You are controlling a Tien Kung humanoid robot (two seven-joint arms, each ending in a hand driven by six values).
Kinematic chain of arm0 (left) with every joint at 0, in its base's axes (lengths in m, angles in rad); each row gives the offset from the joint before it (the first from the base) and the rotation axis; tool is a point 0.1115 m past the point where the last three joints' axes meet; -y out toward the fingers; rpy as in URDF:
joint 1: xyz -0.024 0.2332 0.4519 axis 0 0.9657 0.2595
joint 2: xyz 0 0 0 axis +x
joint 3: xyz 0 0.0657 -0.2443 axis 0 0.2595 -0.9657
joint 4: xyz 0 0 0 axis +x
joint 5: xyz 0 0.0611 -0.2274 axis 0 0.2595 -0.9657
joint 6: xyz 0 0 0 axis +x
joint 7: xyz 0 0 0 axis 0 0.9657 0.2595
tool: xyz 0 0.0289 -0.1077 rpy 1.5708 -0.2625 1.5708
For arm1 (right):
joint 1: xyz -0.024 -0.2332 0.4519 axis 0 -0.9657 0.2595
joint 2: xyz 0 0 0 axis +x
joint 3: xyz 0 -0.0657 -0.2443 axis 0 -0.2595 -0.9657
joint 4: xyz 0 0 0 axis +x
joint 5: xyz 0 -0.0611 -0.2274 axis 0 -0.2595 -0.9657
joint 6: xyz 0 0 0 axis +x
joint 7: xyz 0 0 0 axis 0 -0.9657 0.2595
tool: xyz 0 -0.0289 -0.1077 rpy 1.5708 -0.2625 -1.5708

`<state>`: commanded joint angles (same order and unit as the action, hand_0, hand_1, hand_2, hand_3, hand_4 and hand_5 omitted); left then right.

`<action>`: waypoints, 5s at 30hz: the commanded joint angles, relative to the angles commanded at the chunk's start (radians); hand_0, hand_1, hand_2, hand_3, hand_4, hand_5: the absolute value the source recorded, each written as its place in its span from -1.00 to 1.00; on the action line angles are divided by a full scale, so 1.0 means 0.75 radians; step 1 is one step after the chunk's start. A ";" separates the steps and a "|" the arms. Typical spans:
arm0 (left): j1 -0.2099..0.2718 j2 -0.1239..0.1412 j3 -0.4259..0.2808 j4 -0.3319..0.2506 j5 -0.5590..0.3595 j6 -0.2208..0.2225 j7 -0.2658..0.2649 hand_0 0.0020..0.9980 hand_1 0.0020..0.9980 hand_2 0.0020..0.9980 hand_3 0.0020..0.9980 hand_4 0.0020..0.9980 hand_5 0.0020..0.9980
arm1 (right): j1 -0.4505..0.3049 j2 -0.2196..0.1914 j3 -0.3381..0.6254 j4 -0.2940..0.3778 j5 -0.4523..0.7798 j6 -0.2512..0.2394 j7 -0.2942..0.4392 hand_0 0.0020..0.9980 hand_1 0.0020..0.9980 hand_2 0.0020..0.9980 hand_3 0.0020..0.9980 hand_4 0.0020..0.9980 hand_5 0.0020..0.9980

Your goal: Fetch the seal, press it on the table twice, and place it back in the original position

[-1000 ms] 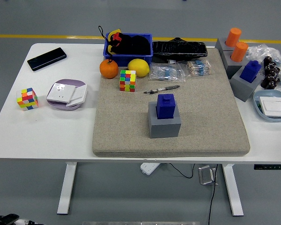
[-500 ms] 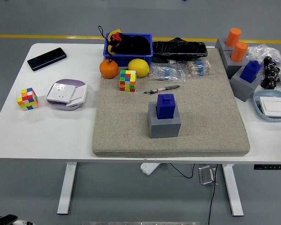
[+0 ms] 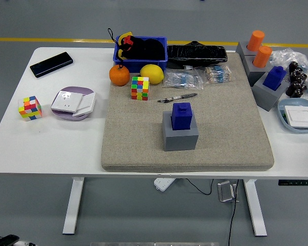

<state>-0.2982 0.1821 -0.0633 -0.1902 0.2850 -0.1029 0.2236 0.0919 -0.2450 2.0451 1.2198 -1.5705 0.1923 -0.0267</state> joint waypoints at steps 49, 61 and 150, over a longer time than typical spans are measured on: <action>0.010 -0.007 -0.080 0.005 0.079 -0.008 0.031 0.44 0.38 0.36 0.50 0.35 -0.47 | -0.008 -0.002 -0.019 0.004 0.016 0.003 -0.020 0.70 0.56 0.53 0.49 0.79 -0.31; 0.006 -0.006 -0.079 0.003 0.079 -0.007 0.029 0.44 0.38 0.36 0.50 0.35 -0.47 | -0.009 -0.002 -0.029 0.003 0.016 0.006 -0.025 0.70 0.57 0.53 0.49 0.78 -0.31; 0.002 -0.007 -0.086 0.005 0.091 -0.007 0.035 0.44 0.38 0.36 0.49 0.34 -0.47 | -0.008 -0.005 -0.046 0.003 0.010 0.010 -0.028 0.70 0.57 0.53 0.48 0.77 -0.30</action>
<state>-0.2967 0.1768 -0.1282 -0.1868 0.3535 -0.1082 0.2499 0.0862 -0.2491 2.0103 1.2218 -1.5630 0.1997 -0.0478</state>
